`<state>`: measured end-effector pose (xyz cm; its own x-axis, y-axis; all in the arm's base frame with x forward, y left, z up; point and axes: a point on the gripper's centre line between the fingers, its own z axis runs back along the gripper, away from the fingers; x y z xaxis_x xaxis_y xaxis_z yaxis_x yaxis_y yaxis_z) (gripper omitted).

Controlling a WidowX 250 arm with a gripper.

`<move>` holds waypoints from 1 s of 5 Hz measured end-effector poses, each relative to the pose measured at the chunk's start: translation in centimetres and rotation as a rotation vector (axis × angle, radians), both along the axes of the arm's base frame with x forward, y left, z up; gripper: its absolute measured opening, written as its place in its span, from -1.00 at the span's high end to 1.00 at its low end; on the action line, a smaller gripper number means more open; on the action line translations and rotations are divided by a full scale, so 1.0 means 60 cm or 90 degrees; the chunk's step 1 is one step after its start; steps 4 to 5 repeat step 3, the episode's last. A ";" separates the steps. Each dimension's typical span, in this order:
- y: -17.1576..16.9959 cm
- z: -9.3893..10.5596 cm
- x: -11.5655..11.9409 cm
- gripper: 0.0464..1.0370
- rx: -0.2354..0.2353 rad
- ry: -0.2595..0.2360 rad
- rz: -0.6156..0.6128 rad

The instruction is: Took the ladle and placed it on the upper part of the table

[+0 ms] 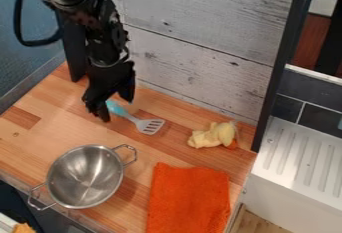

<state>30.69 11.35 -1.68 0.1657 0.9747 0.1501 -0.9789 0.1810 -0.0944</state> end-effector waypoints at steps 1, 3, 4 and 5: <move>0.000 0.025 0.002 -0.93 0.000 -0.012 -0.004; 0.008 0.063 0.000 -0.93 0.020 -0.048 -0.007; 0.008 0.063 0.000 -0.93 0.020 -0.048 -0.007; 0.008 0.063 0.000 -0.93 0.020 -0.048 -0.007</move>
